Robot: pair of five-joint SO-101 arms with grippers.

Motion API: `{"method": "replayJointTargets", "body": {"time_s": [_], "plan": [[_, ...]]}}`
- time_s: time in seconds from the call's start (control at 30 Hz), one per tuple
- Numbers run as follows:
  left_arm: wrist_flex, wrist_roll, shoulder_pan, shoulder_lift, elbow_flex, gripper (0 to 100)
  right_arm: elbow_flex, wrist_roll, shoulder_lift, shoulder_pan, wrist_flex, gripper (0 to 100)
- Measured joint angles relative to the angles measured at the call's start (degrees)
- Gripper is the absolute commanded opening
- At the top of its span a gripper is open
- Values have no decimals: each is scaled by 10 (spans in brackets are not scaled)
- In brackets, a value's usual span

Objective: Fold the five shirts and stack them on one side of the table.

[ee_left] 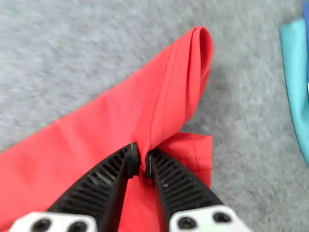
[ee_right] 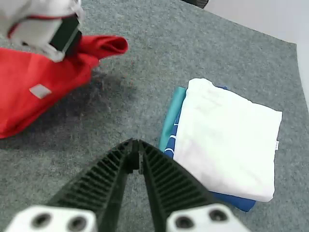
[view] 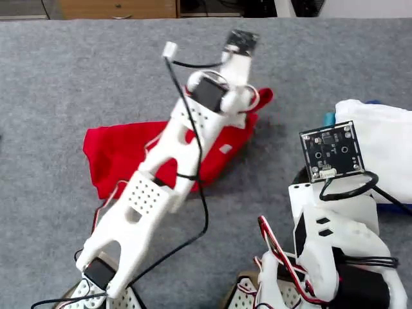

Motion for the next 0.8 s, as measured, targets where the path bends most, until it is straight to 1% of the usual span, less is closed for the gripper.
{"method": "replayJointTargets", "body": {"time_s": [0.1,0.2,0.3,0.47,0.6,0.8], "plan": [[0,0,-31,-15,5,18,0,2,0,0,0,5],[0,0,-62,-50,53,18,0,9,0,0,0,5],[0,0,-90,-105,133,18,9,19,0,0,0,5],[0,-1,-121,-218,302,18,31,23,0,0,0,5],[0,-19,-137,-302,421,18,32,23,0,0,0,5],[0,-24,-175,-409,545,18,32,23,0,0,0,5]]}}
